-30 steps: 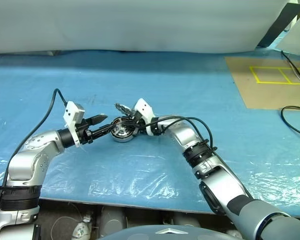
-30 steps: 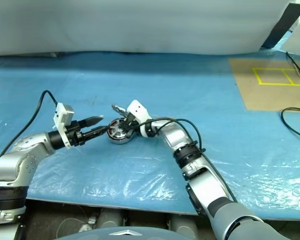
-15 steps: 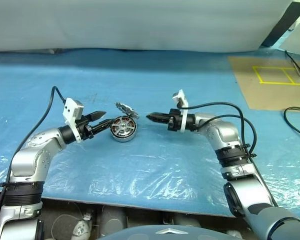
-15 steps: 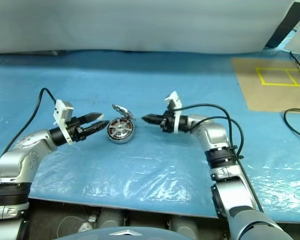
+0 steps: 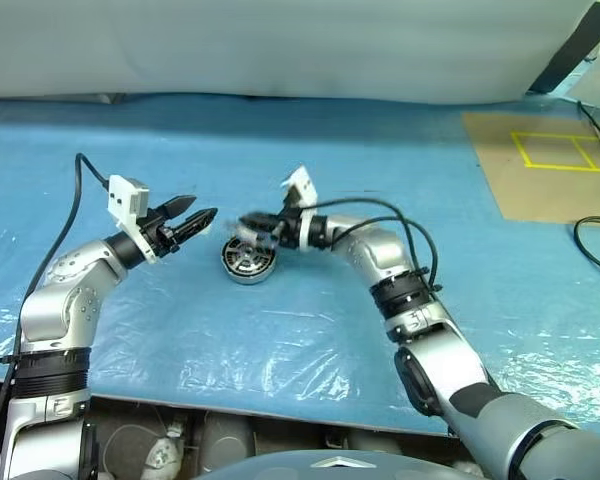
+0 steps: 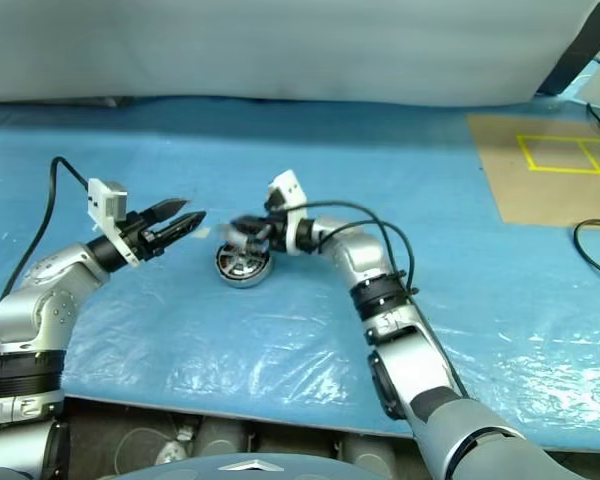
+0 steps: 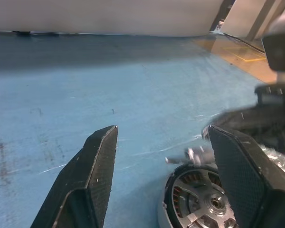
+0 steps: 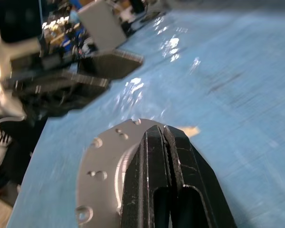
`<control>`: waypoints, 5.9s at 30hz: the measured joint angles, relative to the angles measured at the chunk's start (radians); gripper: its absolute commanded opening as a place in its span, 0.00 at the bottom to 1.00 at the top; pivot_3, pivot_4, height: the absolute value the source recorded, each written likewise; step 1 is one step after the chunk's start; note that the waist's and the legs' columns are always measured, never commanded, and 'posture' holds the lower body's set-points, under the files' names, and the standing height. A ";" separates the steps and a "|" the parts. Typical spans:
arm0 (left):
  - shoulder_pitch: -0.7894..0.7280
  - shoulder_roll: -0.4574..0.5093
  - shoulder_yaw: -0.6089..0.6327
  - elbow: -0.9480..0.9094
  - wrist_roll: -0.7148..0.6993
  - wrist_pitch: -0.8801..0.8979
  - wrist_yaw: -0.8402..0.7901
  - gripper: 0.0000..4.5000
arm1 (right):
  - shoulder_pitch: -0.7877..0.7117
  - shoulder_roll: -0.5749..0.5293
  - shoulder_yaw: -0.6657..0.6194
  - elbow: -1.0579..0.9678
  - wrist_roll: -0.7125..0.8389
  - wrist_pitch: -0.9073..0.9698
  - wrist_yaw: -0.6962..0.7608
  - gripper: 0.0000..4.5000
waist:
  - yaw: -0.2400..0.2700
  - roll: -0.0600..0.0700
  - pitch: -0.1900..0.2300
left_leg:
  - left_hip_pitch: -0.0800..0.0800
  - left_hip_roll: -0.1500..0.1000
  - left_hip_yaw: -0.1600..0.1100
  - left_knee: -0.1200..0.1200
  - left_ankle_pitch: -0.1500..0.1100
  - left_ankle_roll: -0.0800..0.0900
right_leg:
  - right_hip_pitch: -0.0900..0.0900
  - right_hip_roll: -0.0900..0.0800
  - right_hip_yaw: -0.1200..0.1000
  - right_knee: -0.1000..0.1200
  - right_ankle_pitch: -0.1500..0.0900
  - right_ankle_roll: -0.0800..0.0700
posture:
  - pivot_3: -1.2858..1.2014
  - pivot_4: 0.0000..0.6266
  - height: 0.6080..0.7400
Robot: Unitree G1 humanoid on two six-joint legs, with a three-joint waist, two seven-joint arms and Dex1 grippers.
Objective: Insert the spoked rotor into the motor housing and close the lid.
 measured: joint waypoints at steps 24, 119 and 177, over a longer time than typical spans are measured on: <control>0.035 0.000 0.009 -0.008 -0.001 0.000 0.015 0.71 | 0.080 -0.038 -0.010 -0.123 0.005 -0.033 0.082 0.00 | 0.000 0.000 0.000 | 0.008 0.000 0.001 -0.002 -0.001 -0.002 | 0.005 -0.001 0.002 0.000 0.000 0.000 | 0.52 0.24 1.00; 0.013 -0.044 -0.217 0.142 0.162 -0.131 -0.071 0.01 | 0.050 -0.030 0.186 0.045 -0.324 -0.303 -0.051 0.65 | -0.021 0.009 -0.005 | 0.033 -0.003 0.002 -0.023 -0.002 -0.002 | 0.026 -0.007 0.006 -0.017 -0.006 -0.002 | 0.52 0.24 1.00; 0.062 -0.021 -0.230 0.161 0.221 -0.210 -0.108 0.00 | 0.089 -0.090 -0.069 -0.078 -0.064 0.007 0.032 1.00 | 0.000 0.010 -0.005 | 0.022 -0.008 0.002 -0.027 -0.002 -0.002 | 0.016 -0.012 0.004 -0.017 -0.005 0.006 | 0.52 0.24 1.00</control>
